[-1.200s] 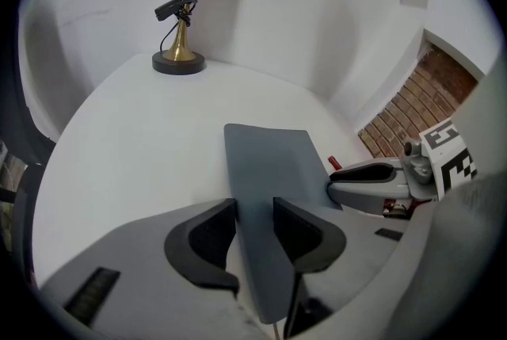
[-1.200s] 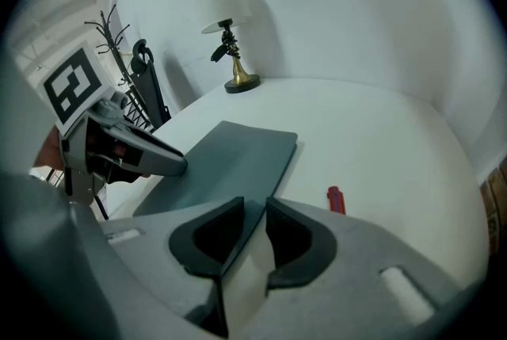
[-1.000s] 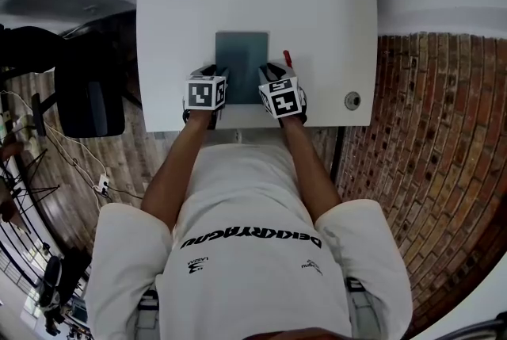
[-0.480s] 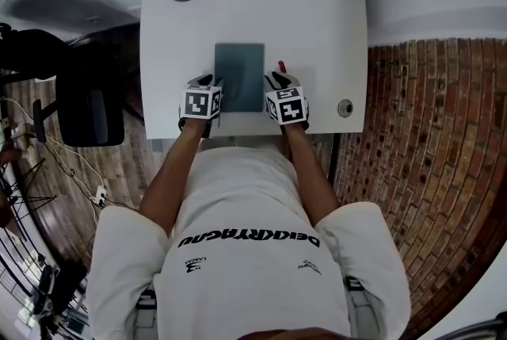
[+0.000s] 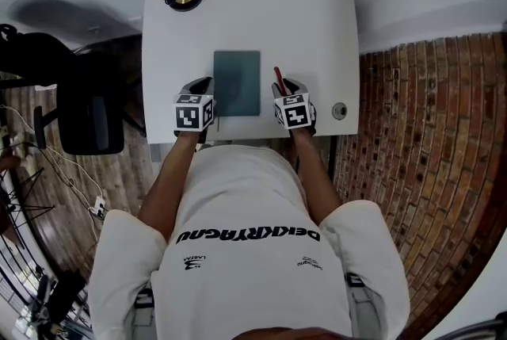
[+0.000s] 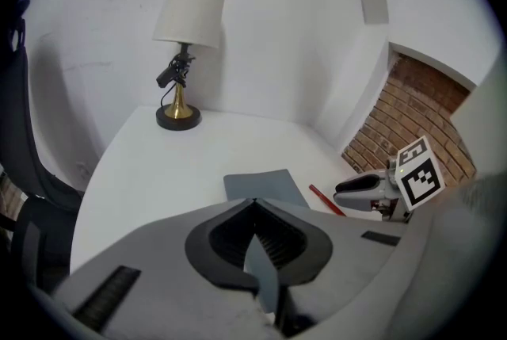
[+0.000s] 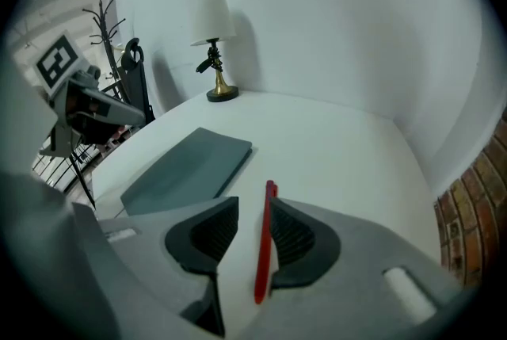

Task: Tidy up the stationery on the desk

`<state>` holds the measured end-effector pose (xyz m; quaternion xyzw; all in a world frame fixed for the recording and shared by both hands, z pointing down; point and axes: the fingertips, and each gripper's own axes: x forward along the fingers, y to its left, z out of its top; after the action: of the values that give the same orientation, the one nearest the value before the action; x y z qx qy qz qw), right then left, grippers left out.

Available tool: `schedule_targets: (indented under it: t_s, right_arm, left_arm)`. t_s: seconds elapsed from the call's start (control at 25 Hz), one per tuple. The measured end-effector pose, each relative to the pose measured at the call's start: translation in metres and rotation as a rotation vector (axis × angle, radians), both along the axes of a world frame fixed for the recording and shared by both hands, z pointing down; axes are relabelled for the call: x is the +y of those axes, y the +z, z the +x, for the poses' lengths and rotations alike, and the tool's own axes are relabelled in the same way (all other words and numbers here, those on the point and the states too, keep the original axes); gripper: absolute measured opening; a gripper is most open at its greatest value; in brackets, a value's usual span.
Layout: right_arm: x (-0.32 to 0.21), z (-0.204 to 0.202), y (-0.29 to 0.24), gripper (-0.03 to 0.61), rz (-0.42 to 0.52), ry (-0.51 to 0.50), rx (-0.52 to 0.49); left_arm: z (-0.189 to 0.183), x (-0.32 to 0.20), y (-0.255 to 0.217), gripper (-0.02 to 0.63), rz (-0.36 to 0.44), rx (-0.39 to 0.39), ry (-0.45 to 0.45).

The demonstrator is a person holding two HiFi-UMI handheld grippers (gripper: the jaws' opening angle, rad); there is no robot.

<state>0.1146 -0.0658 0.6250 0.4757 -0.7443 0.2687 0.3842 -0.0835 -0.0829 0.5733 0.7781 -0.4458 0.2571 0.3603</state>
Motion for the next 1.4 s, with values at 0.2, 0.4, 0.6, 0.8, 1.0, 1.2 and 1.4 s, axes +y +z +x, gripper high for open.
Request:
schedule_targets:
  t_s: [0.2, 0.4, 0.6, 0.8, 1.0, 1.2, 1.4]
  right_arm:
    - [0.009, 0.012, 0.011, 0.118, -0.022, -0.012, 0.035]
    - [0.015, 0.02, 0.017, 0.11, -0.027, -0.006, 0.043]
    - [0.017, 0.02, 0.022, 0.101, -0.028, -0.006, 0.044]
    - [0.011, 0.019, 0.028, 0.095, -0.038, -0.012, 0.056]
    - [0.015, 0.021, 0.039, 0.08, -0.069, -0.005, 0.068]
    - [0.016, 0.024, 0.043, 0.052, -0.083, 0.031, 0.064]
    - [0.015, 0.027, 0.039, 0.048, -0.118, 0.118, -0.007]
  left_arm:
    - [-0.003, 0.001, -0.031, -0.002, 0.126, 0.011, 0.007]
    - [-0.005, 0.005, -0.061, -0.003, 0.253, 0.068, -0.008]
    - [-0.008, 0.012, -0.082, -0.003, 0.36, 0.106, -0.024]
    - [-0.003, 0.019, -0.097, -0.002, 0.446, 0.112, 0.019]
    - [0.005, 0.03, -0.105, -0.002, 0.5, 0.112, 0.067]
    - [0.006, 0.031, -0.105, -0.002, 0.506, 0.109, 0.083]
    - [0.007, 0.032, -0.102, -0.003, 0.498, 0.103, 0.087]
